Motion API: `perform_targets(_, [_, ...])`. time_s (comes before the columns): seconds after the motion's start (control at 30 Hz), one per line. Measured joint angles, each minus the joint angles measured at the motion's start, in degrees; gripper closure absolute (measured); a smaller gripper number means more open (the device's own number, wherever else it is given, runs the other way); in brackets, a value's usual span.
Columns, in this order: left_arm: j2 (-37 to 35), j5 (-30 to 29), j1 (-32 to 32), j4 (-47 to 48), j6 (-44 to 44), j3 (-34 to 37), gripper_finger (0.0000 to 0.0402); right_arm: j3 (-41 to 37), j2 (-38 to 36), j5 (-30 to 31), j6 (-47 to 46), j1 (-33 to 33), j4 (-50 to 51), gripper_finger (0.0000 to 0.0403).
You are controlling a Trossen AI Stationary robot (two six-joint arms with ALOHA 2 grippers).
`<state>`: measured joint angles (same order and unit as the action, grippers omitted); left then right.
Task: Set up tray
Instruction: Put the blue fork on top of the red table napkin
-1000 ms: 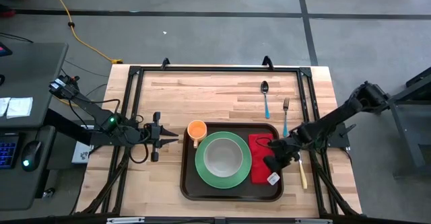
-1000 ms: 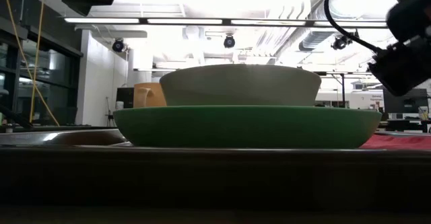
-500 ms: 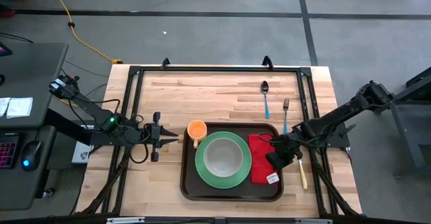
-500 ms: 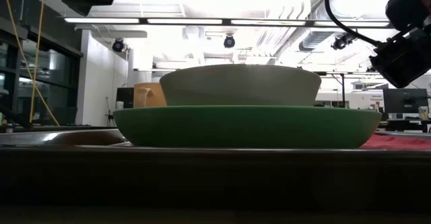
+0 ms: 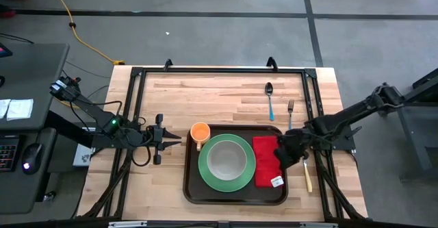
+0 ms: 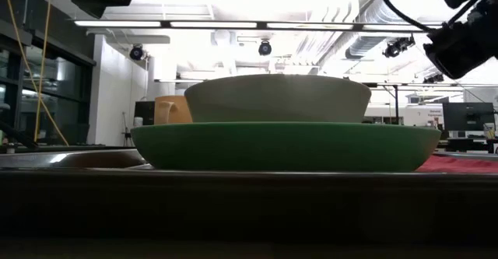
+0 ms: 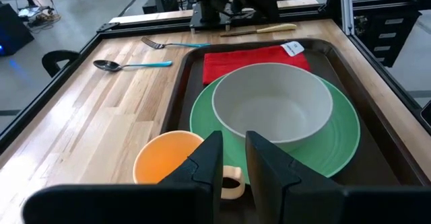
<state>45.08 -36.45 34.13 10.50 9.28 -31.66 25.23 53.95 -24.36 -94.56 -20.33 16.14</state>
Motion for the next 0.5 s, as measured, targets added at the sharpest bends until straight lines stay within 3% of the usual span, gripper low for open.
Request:
perform_targets(0.2, [0.0,-0.1,0.0,0.0,0.7,0.0,0.0305,0.0,-8.0,3.4,0.5,0.1,4.9,0.0369])
perform_targets(0.5, [-0.3,-1.5,0.0,2.6,1.0,0.0,0.0305,0.0,-19.6,15.4,1.8,0.1,13.6,0.0395])
